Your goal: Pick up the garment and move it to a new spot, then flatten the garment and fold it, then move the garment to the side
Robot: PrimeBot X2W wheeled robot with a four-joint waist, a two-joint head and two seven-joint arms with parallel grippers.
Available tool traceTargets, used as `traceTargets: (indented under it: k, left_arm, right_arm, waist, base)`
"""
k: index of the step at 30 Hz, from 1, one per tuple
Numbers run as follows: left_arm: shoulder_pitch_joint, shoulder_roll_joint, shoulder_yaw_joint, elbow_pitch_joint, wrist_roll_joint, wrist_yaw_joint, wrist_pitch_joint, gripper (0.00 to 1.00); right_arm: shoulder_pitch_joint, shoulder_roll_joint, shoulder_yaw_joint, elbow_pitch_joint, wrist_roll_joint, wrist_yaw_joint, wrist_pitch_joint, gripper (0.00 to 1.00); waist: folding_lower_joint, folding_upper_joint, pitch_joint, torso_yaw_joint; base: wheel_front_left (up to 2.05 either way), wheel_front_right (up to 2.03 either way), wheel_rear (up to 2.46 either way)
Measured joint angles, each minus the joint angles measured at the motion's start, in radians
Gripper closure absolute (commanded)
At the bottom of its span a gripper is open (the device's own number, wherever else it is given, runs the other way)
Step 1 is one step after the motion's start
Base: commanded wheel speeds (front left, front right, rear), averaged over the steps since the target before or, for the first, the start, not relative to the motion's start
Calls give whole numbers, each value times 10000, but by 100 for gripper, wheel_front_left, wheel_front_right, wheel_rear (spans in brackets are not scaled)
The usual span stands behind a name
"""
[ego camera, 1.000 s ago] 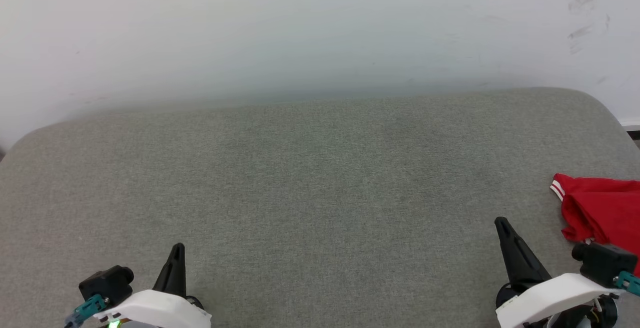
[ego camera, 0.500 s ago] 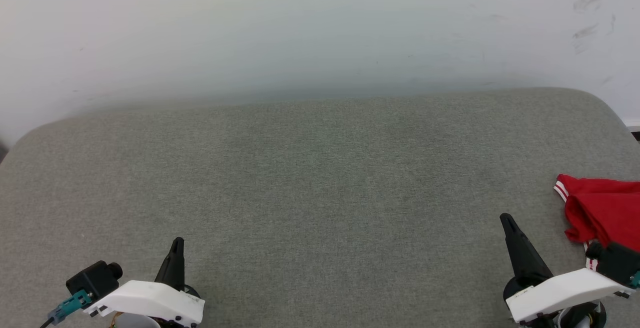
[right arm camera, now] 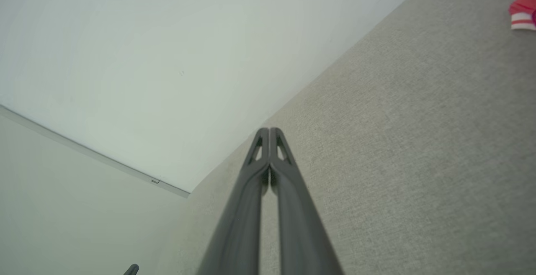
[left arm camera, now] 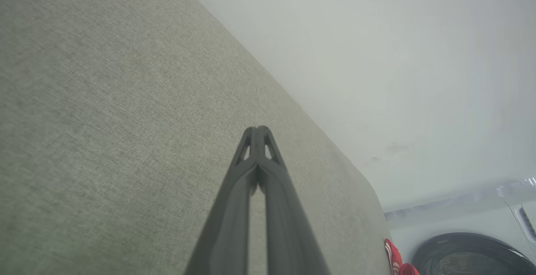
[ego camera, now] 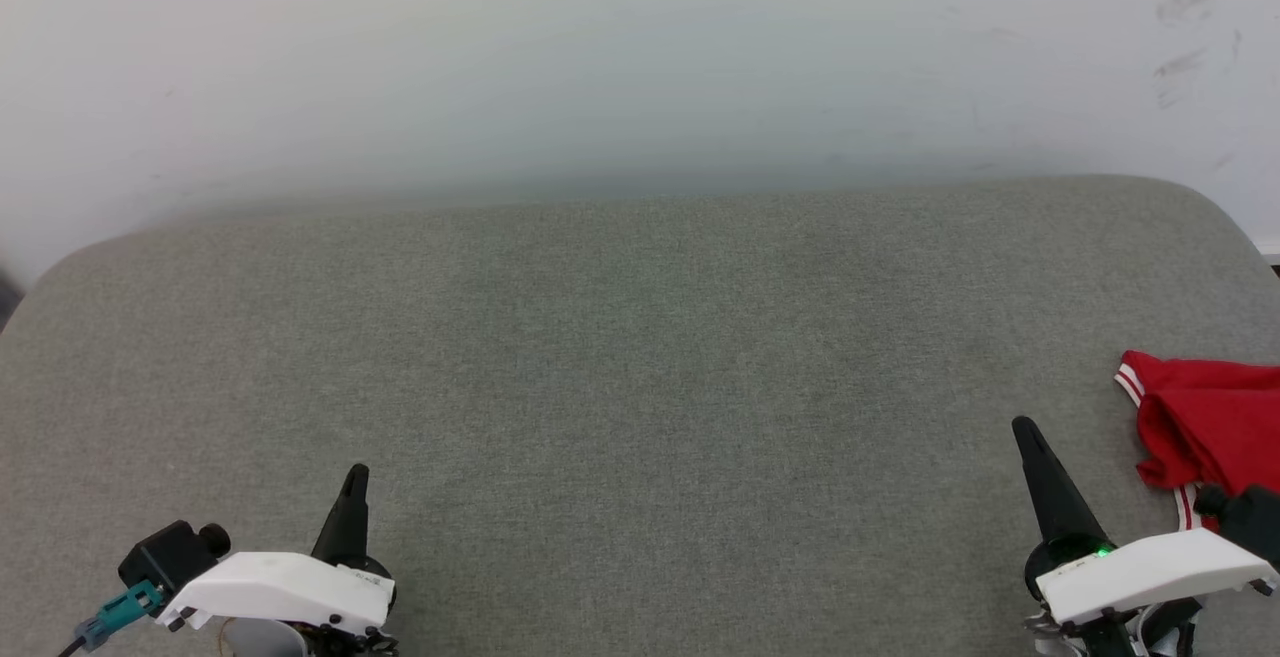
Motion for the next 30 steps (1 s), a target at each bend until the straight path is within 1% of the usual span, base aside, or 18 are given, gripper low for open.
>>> traceTargets:
  k: [4, 30]
  left_arm:
    - [-75, -92, 148, 23, -339, -161, 125, 100]
    - [-327, -698, 1066, 167, -2311, -802, 826, 100]
  right_arm:
    - [-105, -4, -40, 75, 479, 0, 13, 100]
    - [-438, -8, -316, 548, 3223, 0, 178, 100]
  waist:
    - [0, 0, 10, 22]
    - [0, 0, 78, 167]
  base:
    - [0, 0, 0]
    - [0, 0, 0]
